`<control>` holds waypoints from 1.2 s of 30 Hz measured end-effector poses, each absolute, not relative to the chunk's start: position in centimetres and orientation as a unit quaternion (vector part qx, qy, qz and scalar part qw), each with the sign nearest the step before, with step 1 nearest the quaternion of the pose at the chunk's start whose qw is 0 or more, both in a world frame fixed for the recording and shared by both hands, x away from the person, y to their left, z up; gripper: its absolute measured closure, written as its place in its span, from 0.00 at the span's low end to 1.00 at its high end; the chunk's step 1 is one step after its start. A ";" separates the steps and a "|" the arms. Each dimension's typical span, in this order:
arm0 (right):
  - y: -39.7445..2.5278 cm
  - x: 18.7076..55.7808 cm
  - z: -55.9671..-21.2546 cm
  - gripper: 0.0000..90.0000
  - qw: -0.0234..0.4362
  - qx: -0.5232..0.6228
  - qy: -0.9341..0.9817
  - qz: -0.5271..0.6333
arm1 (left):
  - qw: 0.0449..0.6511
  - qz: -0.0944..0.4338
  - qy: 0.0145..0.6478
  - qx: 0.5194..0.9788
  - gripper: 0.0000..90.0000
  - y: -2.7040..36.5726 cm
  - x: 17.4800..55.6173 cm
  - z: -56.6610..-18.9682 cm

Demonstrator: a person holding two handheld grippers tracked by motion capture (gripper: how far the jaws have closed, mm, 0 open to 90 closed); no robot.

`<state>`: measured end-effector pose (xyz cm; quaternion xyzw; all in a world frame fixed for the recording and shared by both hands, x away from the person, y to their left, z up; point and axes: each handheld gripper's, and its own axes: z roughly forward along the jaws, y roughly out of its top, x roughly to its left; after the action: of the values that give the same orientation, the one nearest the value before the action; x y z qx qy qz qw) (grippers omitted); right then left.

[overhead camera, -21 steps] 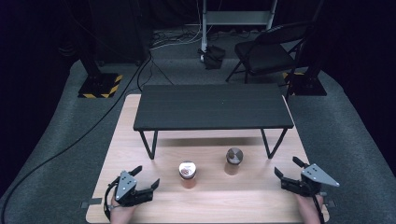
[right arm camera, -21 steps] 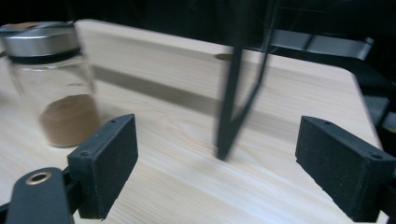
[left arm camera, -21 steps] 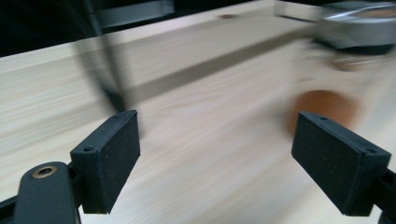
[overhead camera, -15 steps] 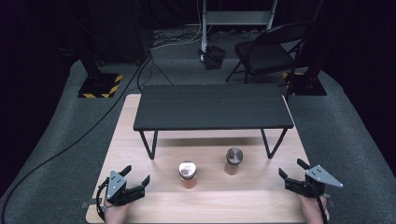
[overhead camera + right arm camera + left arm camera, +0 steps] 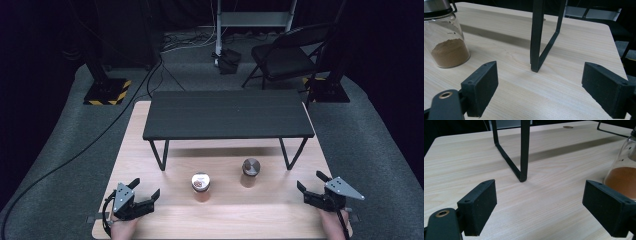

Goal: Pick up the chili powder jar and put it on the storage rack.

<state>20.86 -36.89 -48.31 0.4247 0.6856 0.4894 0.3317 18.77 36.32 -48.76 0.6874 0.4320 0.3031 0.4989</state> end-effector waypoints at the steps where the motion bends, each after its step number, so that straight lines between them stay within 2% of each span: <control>1: -36.9 20.9 -48.3 0.14 0.331 0.425 0.686 0.489 | 0.500 0.301 0.431 0.688 0.13 36.4 18.8 -48.8; 36: -36.5 21.1 -48.1 0.15 0.328 0.420 0.697 0.481 | 0.530 0.257 0.364 0.721 0.12 33.0 19.7 -47.6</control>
<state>21.14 -36.47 -48.15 0.4199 0.6965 0.4805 0.3280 19.75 33.00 -47.64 0.7213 0.3644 0.2569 0.5301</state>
